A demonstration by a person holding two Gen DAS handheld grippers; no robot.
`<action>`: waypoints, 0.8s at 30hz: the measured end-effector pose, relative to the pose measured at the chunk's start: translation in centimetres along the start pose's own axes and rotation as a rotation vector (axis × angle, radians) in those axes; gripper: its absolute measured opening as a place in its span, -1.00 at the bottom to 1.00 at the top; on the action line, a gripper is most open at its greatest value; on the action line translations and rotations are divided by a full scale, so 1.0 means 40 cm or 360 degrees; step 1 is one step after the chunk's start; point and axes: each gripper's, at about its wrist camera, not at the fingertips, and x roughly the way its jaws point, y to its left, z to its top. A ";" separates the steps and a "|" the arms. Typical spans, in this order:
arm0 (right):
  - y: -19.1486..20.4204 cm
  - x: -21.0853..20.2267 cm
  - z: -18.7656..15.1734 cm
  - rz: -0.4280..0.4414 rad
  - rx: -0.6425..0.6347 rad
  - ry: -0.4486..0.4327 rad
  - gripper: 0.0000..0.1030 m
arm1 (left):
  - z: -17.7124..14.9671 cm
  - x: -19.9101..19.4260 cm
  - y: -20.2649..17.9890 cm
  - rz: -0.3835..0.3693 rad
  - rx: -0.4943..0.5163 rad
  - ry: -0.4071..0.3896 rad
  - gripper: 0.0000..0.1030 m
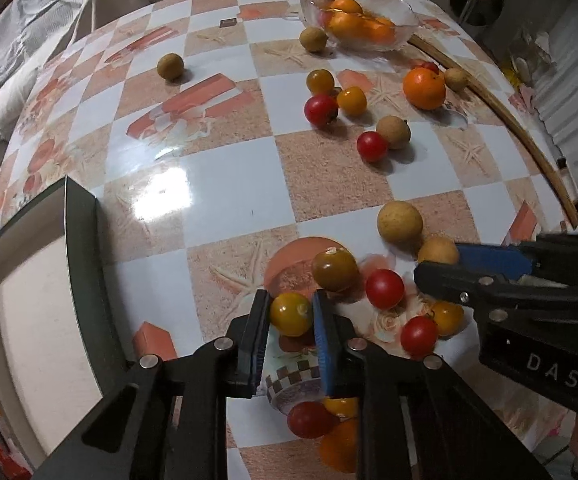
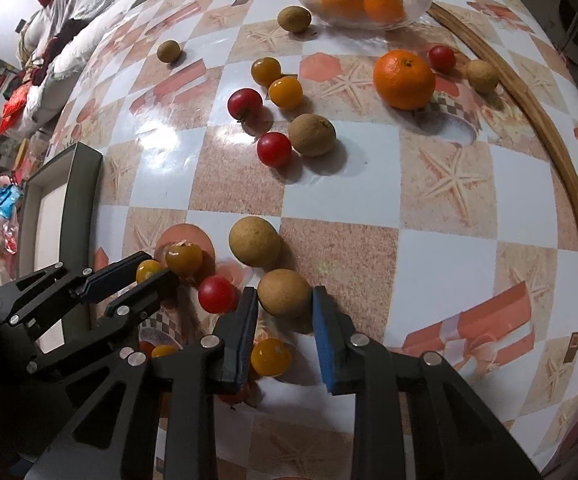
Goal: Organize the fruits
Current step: 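Grasp a yellow cherry tomato with the left tool while the right tool grasps a brown round fruit, then carry both fruits over the white tray and open both tools to drop them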
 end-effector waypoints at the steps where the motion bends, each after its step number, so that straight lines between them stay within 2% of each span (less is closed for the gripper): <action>1: -0.001 -0.001 -0.003 0.0013 0.0012 0.0002 -0.43 | -0.002 -0.003 0.000 -0.0028 -0.0030 0.0003 -0.56; 12: 0.014 -0.049 -0.010 0.0034 -0.0004 -0.0042 -0.43 | -0.012 -0.109 0.065 -0.0067 -0.0139 -0.0084 -0.56; 18: 0.064 -0.072 0.003 0.0049 -0.0054 -0.0073 -0.42 | -0.018 -0.140 0.107 -0.0034 -0.0187 -0.0117 -0.56; 24: 0.145 -0.071 0.023 0.0071 -0.0128 -0.0076 -0.42 | -0.044 -0.165 0.188 0.0012 -0.0275 -0.0132 -0.56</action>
